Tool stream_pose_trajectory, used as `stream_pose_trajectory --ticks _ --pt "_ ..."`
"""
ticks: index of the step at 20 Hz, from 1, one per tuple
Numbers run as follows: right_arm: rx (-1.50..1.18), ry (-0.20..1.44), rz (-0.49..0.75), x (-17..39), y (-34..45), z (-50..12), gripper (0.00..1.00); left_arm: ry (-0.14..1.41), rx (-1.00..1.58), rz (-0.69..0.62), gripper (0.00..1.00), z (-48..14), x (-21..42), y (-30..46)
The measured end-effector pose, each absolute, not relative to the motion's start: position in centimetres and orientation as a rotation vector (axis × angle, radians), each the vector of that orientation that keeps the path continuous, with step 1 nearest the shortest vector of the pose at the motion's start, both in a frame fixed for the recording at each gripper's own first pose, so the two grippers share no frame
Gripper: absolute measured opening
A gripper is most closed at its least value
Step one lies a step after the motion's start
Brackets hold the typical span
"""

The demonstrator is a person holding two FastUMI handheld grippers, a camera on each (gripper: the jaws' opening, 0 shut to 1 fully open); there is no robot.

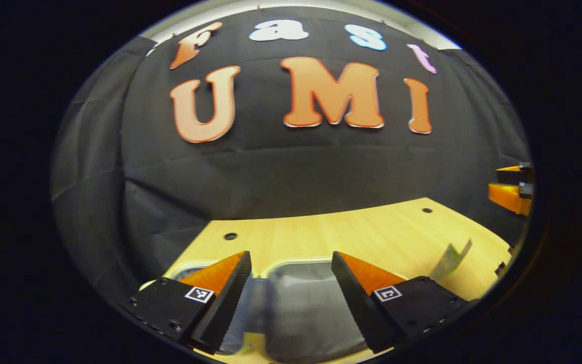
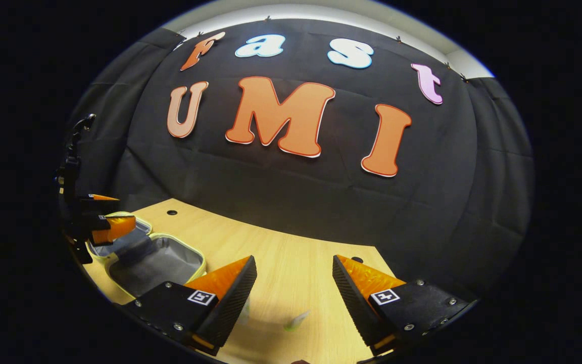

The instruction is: First open the suitcase, pack the skin care products into it, and then close the suitcase.

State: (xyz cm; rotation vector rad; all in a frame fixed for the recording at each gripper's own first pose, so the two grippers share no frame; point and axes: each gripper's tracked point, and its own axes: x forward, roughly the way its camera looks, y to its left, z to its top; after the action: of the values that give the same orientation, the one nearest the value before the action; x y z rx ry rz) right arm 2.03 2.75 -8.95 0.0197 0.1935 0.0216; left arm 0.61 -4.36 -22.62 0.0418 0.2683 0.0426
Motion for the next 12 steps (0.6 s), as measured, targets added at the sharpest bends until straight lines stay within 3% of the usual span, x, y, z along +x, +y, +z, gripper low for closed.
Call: stream_pose_trajectory --ticks 7,12 --pt "0.020 0.224 -0.017 1.3 -2.5 -10.9 0.96 0.279 0.036 -0.245 0.99 -24.4 0.6 -20.4" --pt "0.012 0.243 -0.028 0.8 -4.7 -12.0 0.96 0.305 0.047 -0.334 0.99 -26.4 1.3 -26.5"
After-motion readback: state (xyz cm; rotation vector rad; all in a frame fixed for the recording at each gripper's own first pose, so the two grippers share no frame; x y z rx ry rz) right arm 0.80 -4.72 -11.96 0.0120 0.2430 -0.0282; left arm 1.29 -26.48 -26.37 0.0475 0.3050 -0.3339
